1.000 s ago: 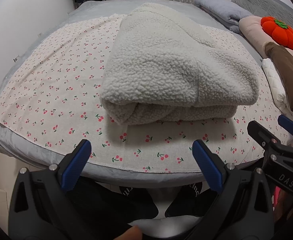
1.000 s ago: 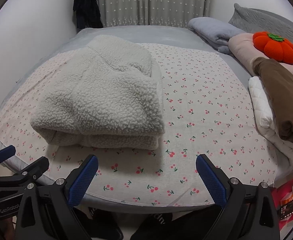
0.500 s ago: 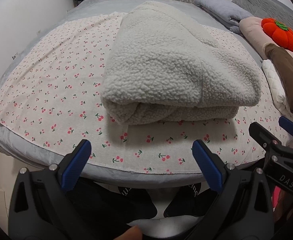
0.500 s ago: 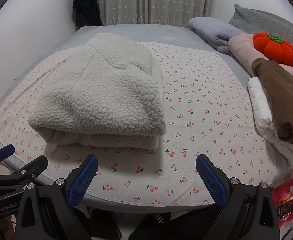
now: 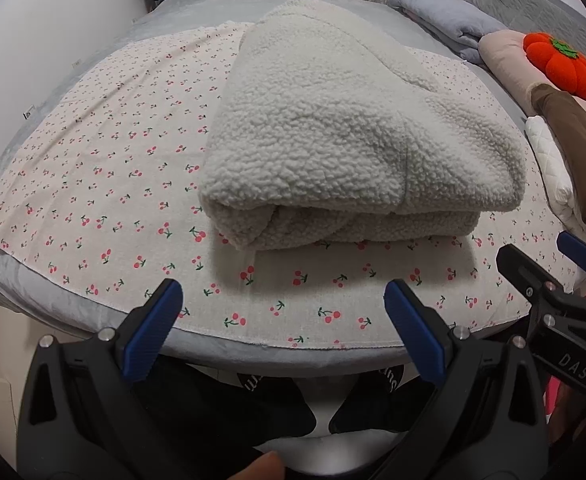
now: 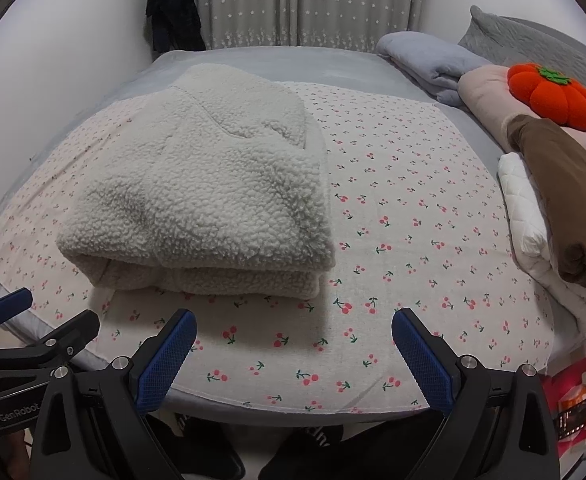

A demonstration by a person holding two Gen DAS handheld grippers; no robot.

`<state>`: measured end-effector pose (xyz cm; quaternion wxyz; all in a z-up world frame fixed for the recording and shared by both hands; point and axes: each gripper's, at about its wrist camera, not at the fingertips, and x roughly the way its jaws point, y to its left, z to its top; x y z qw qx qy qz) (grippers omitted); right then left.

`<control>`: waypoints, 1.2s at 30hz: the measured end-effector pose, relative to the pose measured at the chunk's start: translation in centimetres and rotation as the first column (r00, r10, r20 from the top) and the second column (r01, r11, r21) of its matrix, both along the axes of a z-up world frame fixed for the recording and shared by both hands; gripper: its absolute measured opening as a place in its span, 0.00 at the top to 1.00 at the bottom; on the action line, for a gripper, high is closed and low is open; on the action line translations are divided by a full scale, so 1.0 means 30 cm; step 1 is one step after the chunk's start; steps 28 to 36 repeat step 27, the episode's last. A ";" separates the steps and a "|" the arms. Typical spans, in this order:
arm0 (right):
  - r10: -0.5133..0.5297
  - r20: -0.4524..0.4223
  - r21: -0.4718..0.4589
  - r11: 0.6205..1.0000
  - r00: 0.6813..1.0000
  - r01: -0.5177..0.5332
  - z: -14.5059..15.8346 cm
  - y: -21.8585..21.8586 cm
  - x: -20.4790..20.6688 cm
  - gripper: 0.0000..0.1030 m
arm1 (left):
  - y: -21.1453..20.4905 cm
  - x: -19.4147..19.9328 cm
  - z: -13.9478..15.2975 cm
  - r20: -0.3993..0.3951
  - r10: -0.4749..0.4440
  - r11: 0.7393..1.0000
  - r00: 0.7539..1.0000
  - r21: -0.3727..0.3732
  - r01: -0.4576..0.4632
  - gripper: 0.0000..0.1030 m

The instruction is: Fold large clothes

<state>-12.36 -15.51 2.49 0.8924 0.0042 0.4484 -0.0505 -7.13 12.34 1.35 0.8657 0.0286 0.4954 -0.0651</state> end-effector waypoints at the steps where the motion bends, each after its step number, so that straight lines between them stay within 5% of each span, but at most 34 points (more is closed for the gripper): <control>1: -0.001 0.000 -0.001 1.000 1.000 0.001 0.000 0.001 0.000 0.03 | 0.000 0.001 -0.001 -0.001 0.000 1.000 1.000 0.000 0.000 0.02; 36: 0.034 0.006 -0.004 0.999 0.999 -0.034 0.020 0.020 0.031 0.03 | 0.021 0.010 0.017 -0.010 -0.016 0.999 1.000 -0.031 0.016 0.02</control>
